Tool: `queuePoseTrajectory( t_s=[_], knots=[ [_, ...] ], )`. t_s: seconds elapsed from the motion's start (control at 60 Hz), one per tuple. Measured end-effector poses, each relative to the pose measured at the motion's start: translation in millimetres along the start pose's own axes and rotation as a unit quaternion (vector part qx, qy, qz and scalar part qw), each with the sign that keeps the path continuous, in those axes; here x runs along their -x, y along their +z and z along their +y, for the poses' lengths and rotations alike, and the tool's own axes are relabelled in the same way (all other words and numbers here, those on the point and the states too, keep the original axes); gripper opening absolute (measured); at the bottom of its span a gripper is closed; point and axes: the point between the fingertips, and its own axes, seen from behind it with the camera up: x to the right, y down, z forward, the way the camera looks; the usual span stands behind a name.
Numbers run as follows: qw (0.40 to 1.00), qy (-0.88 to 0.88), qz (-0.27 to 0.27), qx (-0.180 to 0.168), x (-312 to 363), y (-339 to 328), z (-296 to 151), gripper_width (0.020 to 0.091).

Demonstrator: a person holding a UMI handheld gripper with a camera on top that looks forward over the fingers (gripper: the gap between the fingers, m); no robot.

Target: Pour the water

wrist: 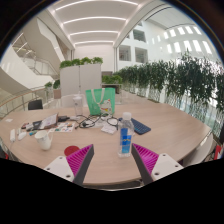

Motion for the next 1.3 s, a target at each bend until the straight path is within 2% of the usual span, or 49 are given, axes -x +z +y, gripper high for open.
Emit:
queuePoseTrajectory(
  t_s=[0.15,0.3,0.367,0.4,0.433,0.6,0.767,0.9,0.95,1.033,1.117,1.2,1.233,1.3],
  knots=[
    [1.0,-0.009,0.004,-0.013,-37,110,16,0.0827],
    [0.999,-0.02,0.012,-0.033,-54,185,19,0.0841],
    [0.999,-0.017,0.008,-0.04,-52,213,20,0.0813],
    [0.999,-0.018,0.005,-0.04,-50,222,23,0.0708],
    [0.999,-0.022,0.005,-0.033,-50,229,27,0.0471],
    [0.999,-0.011,0.01,-0.044,-44,239,23,0.0463],
    [1.0,0.025,0.013,0.0,-41,239,25,0.0417],
    [1.0,-0.011,0.015,0.0,-16,222,-7,0.0393],
    [0.998,-0.059,0.01,0.018,-6,206,-28,0.0393],
    [0.988,-0.153,0.011,0.007,35,187,-64,0.0394],
    [0.959,-0.281,0.033,-0.016,95,182,-90,0.0393],
    [0.9,-0.432,0.048,-0.022,138,162,-116,0.0394],
    [0.874,-0.481,0.065,-0.031,163,173,-108,0.0393],
    [0.805,-0.584,0.096,-0.026,200,177,-105,0.0393]
  ],
)
